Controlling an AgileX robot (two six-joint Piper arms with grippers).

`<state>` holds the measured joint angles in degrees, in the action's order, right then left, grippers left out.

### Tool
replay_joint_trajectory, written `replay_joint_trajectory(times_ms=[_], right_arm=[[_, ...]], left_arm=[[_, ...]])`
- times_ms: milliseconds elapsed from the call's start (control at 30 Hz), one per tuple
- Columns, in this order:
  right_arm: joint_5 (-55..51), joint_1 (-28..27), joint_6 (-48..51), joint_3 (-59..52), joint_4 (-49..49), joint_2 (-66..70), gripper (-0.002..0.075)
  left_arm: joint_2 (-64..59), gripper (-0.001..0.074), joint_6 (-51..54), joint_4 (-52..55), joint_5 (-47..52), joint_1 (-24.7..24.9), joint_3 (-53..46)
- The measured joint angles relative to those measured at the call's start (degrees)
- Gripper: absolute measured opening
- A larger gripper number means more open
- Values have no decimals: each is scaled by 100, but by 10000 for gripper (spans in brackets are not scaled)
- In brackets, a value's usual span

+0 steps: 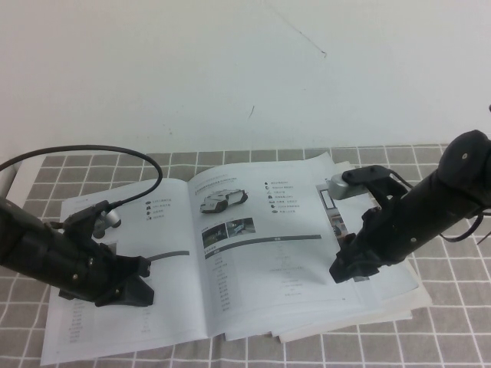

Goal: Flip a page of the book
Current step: Open the closed book

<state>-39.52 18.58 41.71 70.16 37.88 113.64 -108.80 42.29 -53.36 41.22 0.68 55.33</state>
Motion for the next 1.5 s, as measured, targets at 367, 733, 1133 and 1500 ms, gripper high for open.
replay_joint_trajectory(times_ms=[367, 733, 1133, 1500], right_arm=[[-120, 0, 389, 0, 806, 203, 333], [-63, 0, 266, 9, 406, 216, 333], [-43, 0, 49, 13, 201, 216, 333], [-87, 0, 277, 13, 546, 225, 333]], left_arm=[[0, -4, 0, -3, -1, 0, 0], [0, -4, -20, -12, -1, 0, 0], [0, -4, -11, -12, 3, 0, 0], [0, -4, 2, -15, 3, 0, 0]])
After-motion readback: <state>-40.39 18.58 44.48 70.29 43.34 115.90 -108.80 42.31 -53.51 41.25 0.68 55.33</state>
